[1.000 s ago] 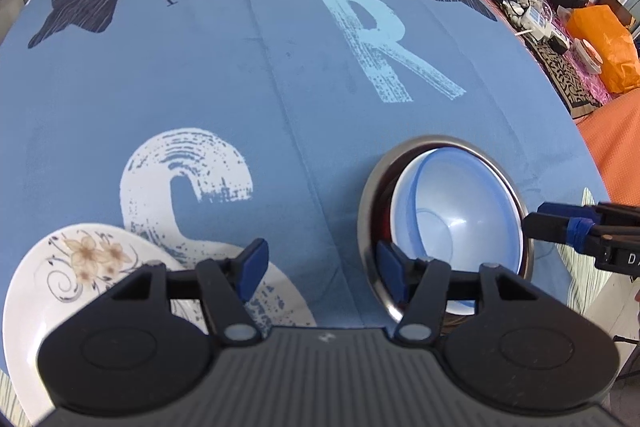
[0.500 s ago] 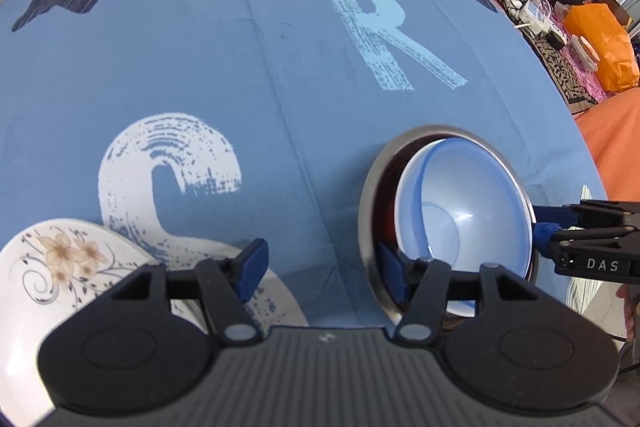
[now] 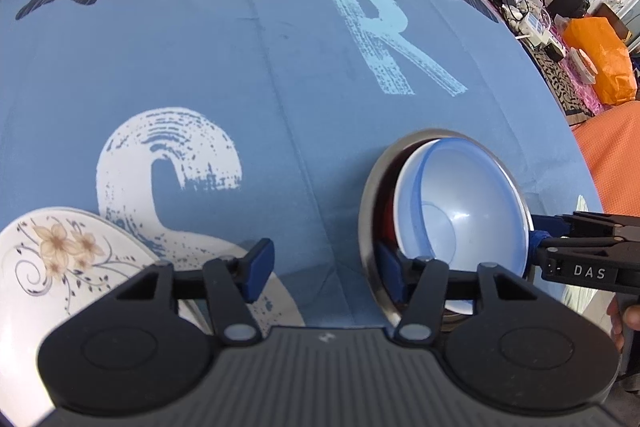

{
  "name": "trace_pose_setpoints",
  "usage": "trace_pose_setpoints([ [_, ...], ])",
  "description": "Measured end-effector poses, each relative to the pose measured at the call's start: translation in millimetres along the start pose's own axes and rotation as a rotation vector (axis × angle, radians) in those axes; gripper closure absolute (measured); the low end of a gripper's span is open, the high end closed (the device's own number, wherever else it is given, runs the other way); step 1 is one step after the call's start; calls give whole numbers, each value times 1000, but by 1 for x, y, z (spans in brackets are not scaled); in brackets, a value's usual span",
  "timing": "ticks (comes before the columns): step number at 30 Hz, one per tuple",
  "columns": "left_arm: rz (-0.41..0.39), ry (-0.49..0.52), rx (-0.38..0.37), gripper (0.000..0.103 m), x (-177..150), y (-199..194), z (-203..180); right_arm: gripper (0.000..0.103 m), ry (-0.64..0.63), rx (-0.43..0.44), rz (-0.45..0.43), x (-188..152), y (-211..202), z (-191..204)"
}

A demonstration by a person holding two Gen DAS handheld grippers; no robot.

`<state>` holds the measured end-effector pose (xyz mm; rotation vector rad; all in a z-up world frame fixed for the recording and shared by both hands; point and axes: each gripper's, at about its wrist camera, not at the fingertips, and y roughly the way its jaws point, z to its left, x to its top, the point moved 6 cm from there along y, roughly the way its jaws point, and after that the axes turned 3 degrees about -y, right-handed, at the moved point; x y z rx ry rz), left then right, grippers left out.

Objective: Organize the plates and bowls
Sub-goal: 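Grasp the rim of the nested bowl stack with both grippers, then lift the nested bowls with both grippers and carry them over the plate stack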

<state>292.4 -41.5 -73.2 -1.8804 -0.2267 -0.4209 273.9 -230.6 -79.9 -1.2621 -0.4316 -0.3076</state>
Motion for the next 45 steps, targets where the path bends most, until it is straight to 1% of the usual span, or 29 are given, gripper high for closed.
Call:
trace_pose_setpoints([
  [1,0,1,-6,52,-1,-1,-1,83,3,26,-8,0,0,0],
  [2,-2,8,-17,59,-1,-1,-2,86,4,53,-13,2,0,-1],
  [3,0,9,-36,68,-2,-2,-4,92,7,68,-20,2,-1,1],
  [4,5,0,-60,74,-3,-3,-5,96,-1,75,-24,2,-1,3],
  [6,4,-4,-72,85,-3,-3,-8,100,-21,75,-28,2,-2,8],
  [7,1,-10,-83,89,-3,-3,-10,101,-17,78,-24,2,-2,8],
  [8,-2,-15,-96,96,-4,-3,-12,101,-5,82,-21,2,-2,8],
  [10,-12,-25,-98,97,-5,-4,-13,100,53,117,-2,-1,-1,4],
  [12,-7,-30,-119,97,-8,-2,-14,100,100,187,49,-10,4,5],
  [15,-2,-22,-147,96,-14,1,-18,100,71,163,4,-13,0,11],
  [18,-10,-21,-153,95,-15,1,-20,101,95,181,-22,-13,1,7],
  [19,-7,-26,-162,94,-15,1,-19,96,106,173,-29,-12,-1,4],
  [20,3,-36,-174,93,-15,1,-17,94,123,159,-41,-11,-3,0],
  [21,15,-45,-181,89,-16,2,-17,91,127,138,-50,-9,-5,-3],
  [23,26,-62,-187,87,-17,3,-15,88,110,108,-57,-3,-9,-5],
  [24,24,-60,-184,85,-17,3,-15,88,84,97,-53,-1,-8,-5],
  [26,23,-71,-181,85,-17,3,-16,88,66,74,-41,2,-6,-5],
  [28,21,-81,-180,82,-18,2,-16,87,38,39,-41,8,-3,-6],
  [29,15,-87,-173,74,-19,1,-15,87,13,24,-48,11,-3,-5],
  [30,5,-88,-165,72,-19,0,-13,86,-12,13,-67,14,-4,-5],
  [34,-9,-90,-165,72,-18,0,-12,85,-6,34,-64,16,0,-11],
  [35,-9,-82,-168,75,-18,2,-12,86,-15,47,-62,16,0,-10],
  [36,-10,-73,-176,83,-18,3,-14,88,-16,61,-65,14,0,-10],
  [37,-14,-70,-190,88,-18,3,-15,91,-1,79,-70,13,0,-11],
  [38,-14,-67,-206,96,-19,2,-18,92,18,94,-74,11,0,-13],
  [40,-25,-64,-196,97,-17,2,-19,95,56,122,-81,8,-1,-13],
  [43,-36,-69,-204,100,-15,0,-18,95,131,170,-84,4,0,-18],
  [45,-49,-40,-203,100,-16,-3,-20,95,119,169,-100,2,-1,-16],
])
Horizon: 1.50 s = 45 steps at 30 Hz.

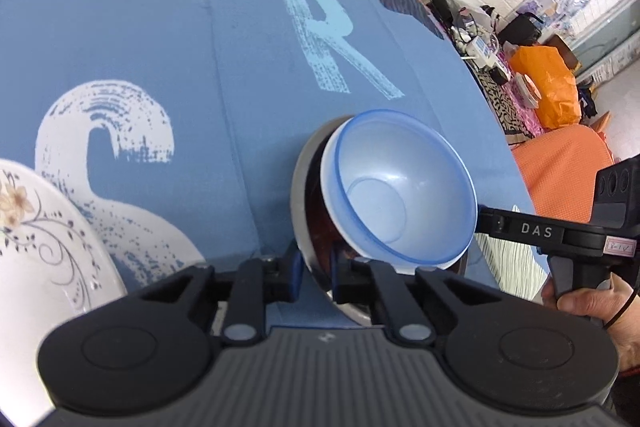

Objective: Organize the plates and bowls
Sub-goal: 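Lift the nested bowls with both grippers and carry them over the plate stack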

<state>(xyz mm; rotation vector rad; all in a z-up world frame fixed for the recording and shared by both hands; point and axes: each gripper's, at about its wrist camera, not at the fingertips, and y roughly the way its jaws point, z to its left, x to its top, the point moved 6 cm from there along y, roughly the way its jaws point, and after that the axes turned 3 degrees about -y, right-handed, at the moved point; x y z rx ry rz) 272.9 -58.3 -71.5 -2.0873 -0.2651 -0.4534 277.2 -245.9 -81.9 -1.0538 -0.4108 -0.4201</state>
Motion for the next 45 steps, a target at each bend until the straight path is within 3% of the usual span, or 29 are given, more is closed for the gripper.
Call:
trace_pose_setpoints([
  [11,-70,76,76,103,8,-14,-8,95,-59,18,-51,-3,-5,21],
  [14,-58,49,64,103,8,-11,-3,92,-136,-16,-41,1,-3,32],
  [22,-28,17,42,102,5,-4,13,95,-128,7,10,-7,11,32],
  [31,-92,53,22,102,8,-18,7,96,-135,13,-29,-6,5,36],
  [39,-102,40,33,101,11,-23,10,94,-163,19,-54,-1,3,46],
  [45,-172,57,68,101,14,-54,11,93,-206,40,-81,8,1,70],
])
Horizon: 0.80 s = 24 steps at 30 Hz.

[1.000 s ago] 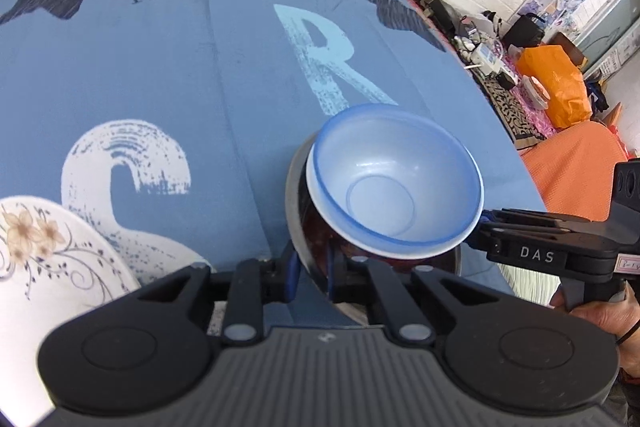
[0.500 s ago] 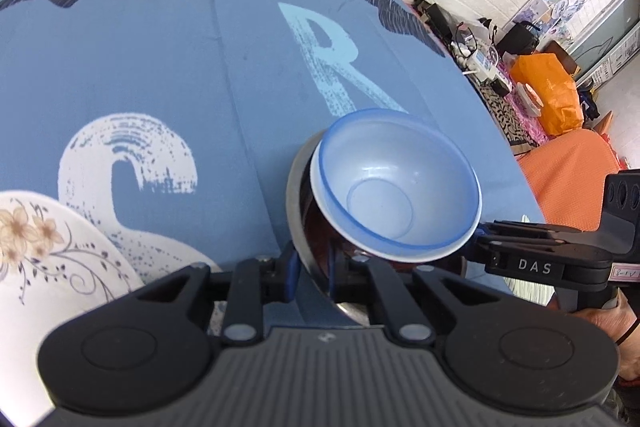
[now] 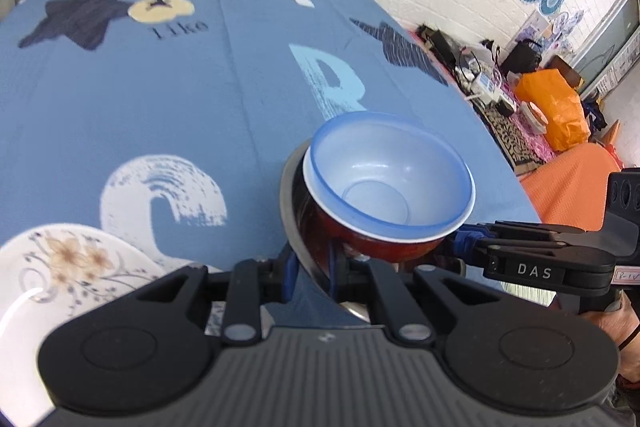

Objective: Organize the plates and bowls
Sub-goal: 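Lift the nested bowls with both grippers and carry them over the plate stack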

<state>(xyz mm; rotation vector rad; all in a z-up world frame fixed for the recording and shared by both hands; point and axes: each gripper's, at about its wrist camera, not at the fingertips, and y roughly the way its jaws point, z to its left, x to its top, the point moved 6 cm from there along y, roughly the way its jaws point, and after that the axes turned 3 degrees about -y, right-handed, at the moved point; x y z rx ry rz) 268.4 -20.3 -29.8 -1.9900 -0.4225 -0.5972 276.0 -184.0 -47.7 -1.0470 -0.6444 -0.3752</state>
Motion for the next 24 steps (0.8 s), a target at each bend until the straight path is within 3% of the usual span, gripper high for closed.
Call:
trace_pose_setpoints([
  [9,-113,-38,83,101,-5,-85,36,92,-137,66,-35,21,-7,83],
  [15,-163,-83,189,100,-34,-142,80,91,-238,153,-11,13,8,153],
  [18,-145,-120,224,100,-55,-149,105,90,-258,186,42,0,27,174],
  [24,-91,-172,235,100,-80,-136,135,90,-269,173,144,-26,57,186],
])
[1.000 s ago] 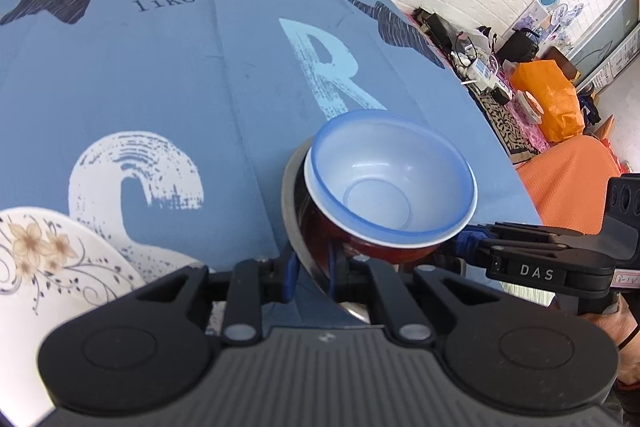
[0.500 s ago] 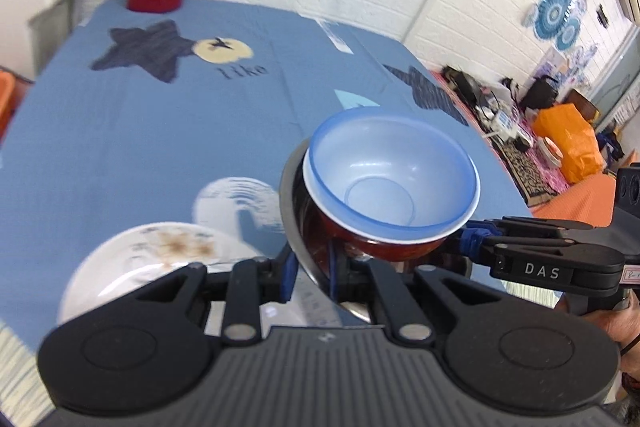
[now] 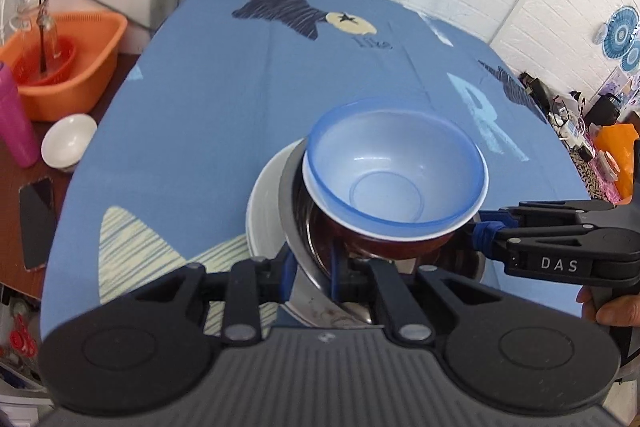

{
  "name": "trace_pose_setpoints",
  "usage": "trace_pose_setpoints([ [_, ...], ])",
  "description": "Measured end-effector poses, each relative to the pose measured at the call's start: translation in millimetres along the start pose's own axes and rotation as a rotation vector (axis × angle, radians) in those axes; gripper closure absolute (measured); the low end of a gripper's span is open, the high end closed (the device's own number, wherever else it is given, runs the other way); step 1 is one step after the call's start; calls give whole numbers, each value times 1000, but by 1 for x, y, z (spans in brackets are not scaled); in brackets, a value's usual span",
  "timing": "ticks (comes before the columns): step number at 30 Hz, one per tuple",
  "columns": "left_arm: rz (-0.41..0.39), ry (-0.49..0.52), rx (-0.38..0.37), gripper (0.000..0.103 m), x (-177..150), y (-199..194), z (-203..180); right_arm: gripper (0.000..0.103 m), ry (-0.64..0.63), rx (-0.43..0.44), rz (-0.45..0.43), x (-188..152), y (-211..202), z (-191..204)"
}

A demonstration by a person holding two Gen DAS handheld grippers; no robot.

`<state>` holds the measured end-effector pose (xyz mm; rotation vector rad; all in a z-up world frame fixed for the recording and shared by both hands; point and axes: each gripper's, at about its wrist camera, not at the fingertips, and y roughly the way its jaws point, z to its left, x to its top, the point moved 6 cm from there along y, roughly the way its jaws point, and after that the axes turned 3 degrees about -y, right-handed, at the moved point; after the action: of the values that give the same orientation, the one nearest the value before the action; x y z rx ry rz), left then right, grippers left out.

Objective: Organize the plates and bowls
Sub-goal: 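Lift the nested bowls with both grippers and carry them over the plate stack, then lower the nested bowls onto the plate stack and open both grippers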

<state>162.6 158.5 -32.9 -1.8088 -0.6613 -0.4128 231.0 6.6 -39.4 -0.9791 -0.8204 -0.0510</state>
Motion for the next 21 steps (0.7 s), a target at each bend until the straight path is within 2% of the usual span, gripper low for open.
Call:
trace_pose_setpoints([
  [5,9,-12,-9,99,0,12,5,90,46,15,54,-10,10,-2],
  [7,6,-2,1,92,1,10,6,90,54,20,66,-9,11,-1],
  [10,8,-37,-57,66,4,1,14,91,38,-18,83,-9,1,-2],
  [11,1,-55,-82,50,5,-4,18,90,32,-14,66,-8,-8,-3],
  [12,-16,-67,-79,45,7,-11,21,89,49,-18,36,-8,-18,-7],
  [15,-73,-51,-67,45,14,-25,26,86,102,-16,-21,-7,-40,-19],
  [21,-110,-56,-95,45,20,-38,13,86,246,7,-128,-25,-57,-40],
])
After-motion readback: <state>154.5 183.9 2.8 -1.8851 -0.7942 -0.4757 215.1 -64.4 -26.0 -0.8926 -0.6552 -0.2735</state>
